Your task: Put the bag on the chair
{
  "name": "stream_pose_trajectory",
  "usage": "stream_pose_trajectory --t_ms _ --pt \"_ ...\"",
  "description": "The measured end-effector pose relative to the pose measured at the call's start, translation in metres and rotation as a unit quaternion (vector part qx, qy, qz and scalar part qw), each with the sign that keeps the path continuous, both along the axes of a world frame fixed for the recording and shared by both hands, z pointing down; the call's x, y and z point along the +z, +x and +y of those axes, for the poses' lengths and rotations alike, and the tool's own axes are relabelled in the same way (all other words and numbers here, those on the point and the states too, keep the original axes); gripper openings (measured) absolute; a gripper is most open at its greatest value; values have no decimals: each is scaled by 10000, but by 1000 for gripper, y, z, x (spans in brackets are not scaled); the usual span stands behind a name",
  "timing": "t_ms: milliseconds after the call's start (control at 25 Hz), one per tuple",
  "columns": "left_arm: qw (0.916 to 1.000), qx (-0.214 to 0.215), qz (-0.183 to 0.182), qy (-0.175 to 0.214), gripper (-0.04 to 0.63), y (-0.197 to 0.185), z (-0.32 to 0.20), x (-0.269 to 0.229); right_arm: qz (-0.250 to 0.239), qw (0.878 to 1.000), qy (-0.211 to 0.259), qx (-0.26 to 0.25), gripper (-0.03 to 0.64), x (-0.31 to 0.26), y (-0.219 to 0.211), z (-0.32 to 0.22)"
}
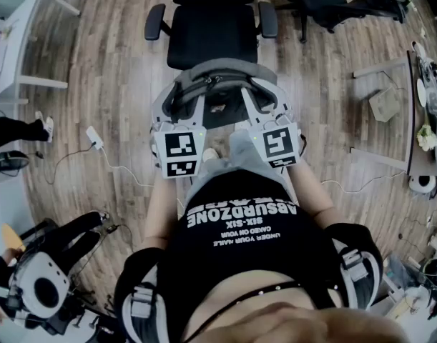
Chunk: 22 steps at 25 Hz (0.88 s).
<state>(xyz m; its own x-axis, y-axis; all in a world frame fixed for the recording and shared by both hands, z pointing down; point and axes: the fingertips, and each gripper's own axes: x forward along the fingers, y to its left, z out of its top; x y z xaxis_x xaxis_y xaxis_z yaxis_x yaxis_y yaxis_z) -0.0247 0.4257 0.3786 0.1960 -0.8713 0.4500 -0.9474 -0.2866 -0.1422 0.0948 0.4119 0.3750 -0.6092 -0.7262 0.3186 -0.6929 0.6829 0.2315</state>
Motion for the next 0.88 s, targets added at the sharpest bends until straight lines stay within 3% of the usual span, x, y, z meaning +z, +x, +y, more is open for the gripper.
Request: stream_pose_trajectory --t_ms 360,880 --pt "9998 -83 187 -11 224 14 -33 -3 -25 9998 115 -179 64 -6 14 -36" --pt "9979 -578 254 158 221 52 -89 -17 -135 9963 435 -724 64 -21 50 -103"
